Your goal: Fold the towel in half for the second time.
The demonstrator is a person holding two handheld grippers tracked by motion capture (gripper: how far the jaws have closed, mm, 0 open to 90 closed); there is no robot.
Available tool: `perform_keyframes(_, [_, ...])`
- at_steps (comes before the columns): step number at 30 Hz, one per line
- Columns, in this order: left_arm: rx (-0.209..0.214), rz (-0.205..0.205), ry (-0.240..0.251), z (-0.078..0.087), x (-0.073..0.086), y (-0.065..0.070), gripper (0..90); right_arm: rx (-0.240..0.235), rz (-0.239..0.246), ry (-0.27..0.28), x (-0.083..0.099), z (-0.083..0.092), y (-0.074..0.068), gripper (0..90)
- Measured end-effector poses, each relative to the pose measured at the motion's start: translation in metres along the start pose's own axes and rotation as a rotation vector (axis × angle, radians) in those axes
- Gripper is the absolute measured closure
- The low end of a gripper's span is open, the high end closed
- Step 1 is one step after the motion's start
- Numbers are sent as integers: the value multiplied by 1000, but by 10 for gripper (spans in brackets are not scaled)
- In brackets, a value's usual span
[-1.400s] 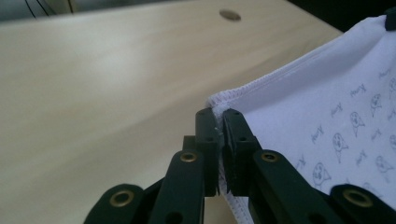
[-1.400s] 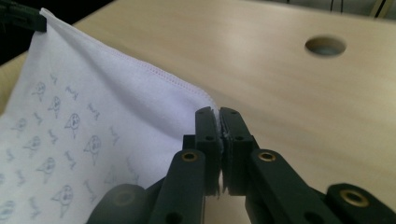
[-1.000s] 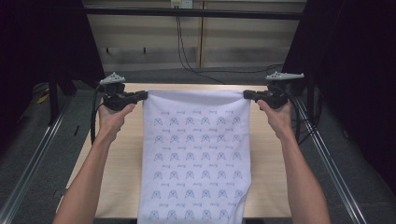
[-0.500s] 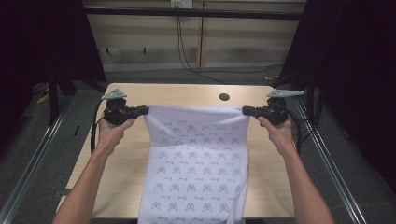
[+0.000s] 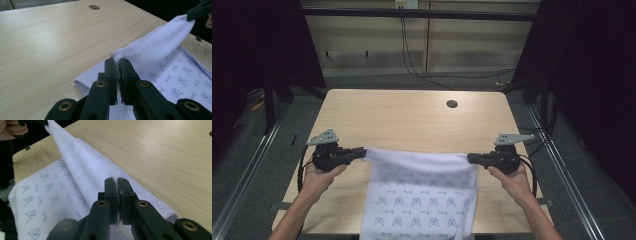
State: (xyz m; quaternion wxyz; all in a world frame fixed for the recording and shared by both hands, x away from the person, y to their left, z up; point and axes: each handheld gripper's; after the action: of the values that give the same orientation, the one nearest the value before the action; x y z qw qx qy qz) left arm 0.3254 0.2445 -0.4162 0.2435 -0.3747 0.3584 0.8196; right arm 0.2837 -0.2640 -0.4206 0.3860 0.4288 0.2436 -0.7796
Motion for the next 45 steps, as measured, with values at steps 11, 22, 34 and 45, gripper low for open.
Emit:
perform_keyframes(11, [94,-78,206,50,-65,47,858,32,52,245,-82,72,-3,874])
perform_keyframes(22, [95,-8,-175,-3,57,45,858,-104,-30,-24,18,12,-57,874])
perform_keyframes(34, [-4,-33,-364,-40,93,37,856,-72,-70,-317,67,-33,-55,875])
perform_keyframes(45, [-52,-5,-317,-83,65,23,857,74,-109,-359,64,-27,-16,879])
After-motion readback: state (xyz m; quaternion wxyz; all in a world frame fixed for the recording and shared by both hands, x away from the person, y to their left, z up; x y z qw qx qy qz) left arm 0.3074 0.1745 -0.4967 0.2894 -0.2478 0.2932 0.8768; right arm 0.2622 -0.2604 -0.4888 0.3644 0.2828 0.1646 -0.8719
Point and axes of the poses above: each handheld gripper's, and its own axes: z roughly backward along the jaws, x roughly out of its underside, y roughly to its right, and after that the axes turned 13 degrees about z, right-handed
